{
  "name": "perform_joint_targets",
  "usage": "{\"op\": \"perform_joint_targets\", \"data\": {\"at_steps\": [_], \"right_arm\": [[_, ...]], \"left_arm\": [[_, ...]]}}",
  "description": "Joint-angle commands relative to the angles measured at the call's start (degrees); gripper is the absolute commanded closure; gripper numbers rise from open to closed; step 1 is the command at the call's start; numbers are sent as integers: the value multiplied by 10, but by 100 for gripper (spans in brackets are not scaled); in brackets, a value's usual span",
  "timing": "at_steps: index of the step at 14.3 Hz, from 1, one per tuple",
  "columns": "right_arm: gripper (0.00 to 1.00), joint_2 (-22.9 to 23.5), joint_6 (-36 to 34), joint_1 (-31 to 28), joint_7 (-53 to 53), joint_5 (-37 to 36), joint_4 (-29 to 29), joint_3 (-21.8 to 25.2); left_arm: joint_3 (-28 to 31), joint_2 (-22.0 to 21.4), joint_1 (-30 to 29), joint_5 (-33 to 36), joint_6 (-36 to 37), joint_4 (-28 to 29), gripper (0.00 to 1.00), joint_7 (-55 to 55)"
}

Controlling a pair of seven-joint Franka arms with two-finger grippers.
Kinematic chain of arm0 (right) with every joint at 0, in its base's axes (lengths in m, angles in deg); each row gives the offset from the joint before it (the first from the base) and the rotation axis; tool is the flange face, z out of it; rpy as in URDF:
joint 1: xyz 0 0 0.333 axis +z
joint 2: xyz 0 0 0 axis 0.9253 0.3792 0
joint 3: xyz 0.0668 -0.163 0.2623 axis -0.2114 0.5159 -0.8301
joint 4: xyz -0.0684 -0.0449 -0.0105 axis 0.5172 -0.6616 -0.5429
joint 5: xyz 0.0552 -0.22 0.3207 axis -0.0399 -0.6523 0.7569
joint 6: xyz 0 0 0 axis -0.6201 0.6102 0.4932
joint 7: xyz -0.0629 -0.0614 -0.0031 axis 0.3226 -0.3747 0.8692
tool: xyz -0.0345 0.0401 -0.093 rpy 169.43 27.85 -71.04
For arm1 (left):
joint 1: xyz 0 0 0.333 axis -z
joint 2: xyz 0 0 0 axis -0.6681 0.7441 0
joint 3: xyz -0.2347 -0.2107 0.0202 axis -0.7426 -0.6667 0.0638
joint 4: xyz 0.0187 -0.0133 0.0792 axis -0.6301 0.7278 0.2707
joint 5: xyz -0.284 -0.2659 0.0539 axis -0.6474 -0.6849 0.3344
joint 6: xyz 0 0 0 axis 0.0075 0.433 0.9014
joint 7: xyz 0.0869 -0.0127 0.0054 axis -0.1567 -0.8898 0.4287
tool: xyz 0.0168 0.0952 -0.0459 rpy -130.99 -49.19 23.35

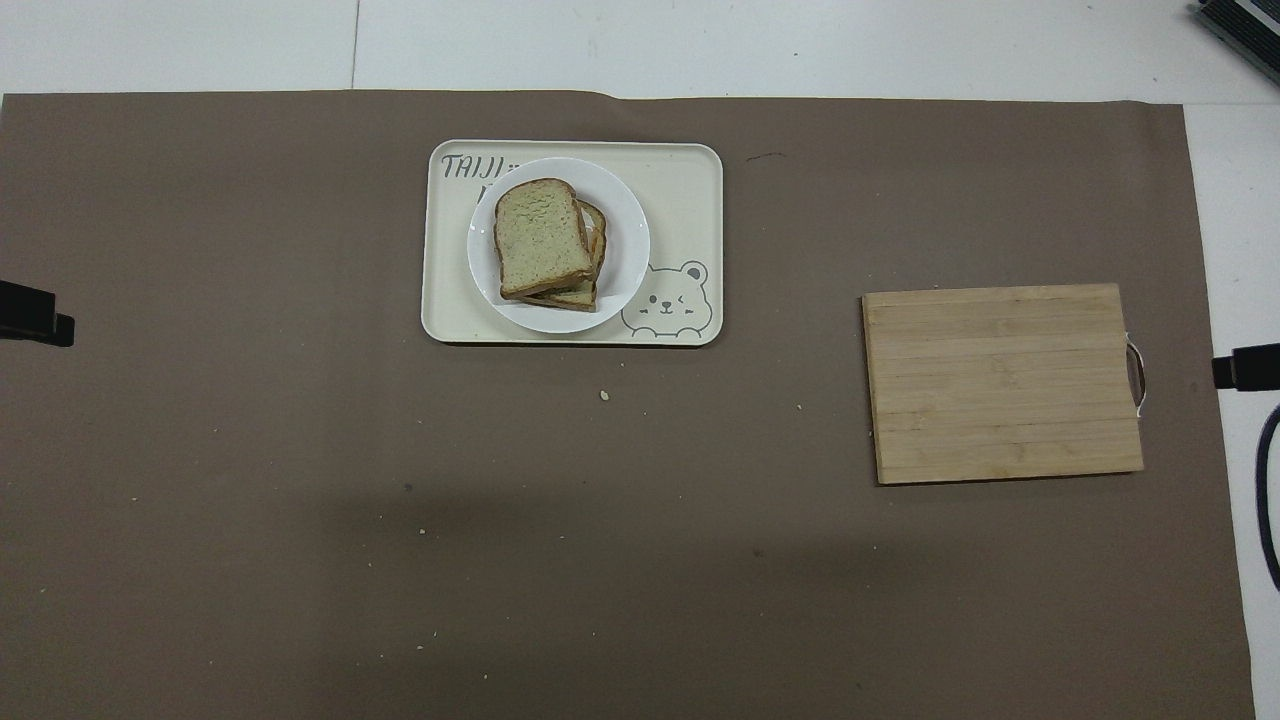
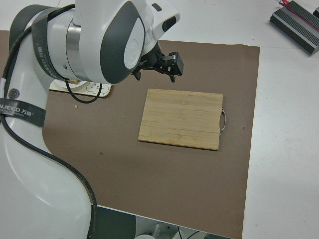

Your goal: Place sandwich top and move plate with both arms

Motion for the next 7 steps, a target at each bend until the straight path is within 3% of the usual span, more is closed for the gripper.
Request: {"op": "perform_joint_targets", "data": {"at_steps": [1, 7], "right_arm": [[0, -10, -9, -10, -5, 2, 11, -8], [0, 0, -1, -9, -9, 12, 1, -9]], "left_arm": [[3, -12, 5, 9, 9, 10, 0, 4], [3, -14, 6, 8, 9, 12, 0, 4]]}}
